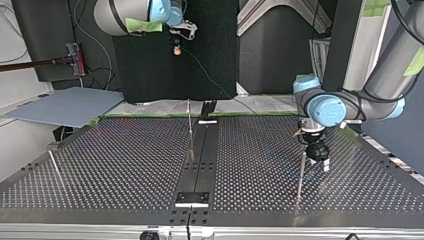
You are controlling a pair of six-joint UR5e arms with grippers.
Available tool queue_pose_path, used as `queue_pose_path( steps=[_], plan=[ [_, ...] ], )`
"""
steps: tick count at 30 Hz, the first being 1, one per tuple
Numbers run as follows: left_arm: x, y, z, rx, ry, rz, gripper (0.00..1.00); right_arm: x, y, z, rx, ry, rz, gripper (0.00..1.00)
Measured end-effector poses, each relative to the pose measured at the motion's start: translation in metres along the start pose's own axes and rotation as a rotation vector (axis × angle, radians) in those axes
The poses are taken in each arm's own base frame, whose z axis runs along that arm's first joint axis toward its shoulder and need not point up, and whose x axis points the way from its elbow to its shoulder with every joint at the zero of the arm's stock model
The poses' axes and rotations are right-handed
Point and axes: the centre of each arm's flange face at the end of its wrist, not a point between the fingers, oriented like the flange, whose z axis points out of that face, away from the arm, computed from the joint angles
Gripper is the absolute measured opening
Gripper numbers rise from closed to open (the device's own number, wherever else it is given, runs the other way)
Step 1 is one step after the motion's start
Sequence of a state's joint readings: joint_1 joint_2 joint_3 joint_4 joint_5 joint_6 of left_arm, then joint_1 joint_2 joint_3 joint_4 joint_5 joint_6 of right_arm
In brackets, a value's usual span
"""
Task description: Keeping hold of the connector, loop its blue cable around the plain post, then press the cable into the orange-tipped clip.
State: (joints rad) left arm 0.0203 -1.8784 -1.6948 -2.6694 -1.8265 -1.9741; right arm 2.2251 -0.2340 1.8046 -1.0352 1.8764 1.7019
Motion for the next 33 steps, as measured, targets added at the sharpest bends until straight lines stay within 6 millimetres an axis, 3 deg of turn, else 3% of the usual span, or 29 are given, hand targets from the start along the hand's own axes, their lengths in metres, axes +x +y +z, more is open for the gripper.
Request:
queue_pose_path(
  steps=[9, 22, 33],
  plan=[
    [0.0, 0.0, 0.0, -0.001, 0.0, -0.004, 1.0, 0.044, -0.003, 0.002, 0.007, 0.01, 0.006, 0.0],
    [0.0, 0.001, 0.001, -0.002, -0.001, -0.009, 1.0, 0.127, -0.006, 0.017, 0.077, 0.119, 0.039, 0.0],
    [-0.001, 0.002, 0.001, -0.004, -0.002, -0.012, 1.0, 0.196, -0.013, 0.016, 0.101, 0.229, 0.055, 0.0]
  ],
)
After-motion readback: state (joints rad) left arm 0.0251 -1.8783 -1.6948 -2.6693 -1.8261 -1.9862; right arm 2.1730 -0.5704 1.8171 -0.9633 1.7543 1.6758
